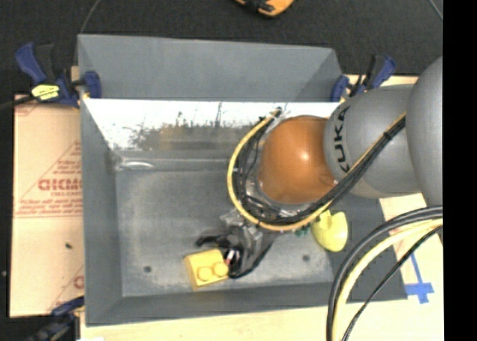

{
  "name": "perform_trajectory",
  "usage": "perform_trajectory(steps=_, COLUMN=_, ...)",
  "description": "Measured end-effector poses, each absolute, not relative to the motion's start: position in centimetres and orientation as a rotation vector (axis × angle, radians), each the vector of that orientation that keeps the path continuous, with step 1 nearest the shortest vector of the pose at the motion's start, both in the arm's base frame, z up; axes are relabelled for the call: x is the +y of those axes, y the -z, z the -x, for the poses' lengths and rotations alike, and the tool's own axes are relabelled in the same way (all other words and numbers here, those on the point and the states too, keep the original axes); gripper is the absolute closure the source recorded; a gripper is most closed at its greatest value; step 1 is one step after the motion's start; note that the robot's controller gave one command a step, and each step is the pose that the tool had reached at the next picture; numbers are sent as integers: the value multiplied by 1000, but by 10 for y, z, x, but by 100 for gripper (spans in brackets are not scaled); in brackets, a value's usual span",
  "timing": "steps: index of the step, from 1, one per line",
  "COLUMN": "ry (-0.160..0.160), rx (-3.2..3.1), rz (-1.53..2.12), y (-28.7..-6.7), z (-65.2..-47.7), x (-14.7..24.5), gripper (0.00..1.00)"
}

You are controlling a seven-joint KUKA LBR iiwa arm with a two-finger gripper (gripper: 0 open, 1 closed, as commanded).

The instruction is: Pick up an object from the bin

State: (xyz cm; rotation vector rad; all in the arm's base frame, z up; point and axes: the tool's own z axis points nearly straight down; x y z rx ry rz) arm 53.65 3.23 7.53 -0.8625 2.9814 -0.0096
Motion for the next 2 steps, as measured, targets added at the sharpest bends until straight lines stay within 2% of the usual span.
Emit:
perform_trajectory(steps=1, ry=11, rx=2981, rz=865, y=-75, z=-536, x=33, gripper=100)
perform_trajectory(steps=2, ry=23, rx=2764, rz=1394, y=-74, z=-541, x=19, gripper=100)
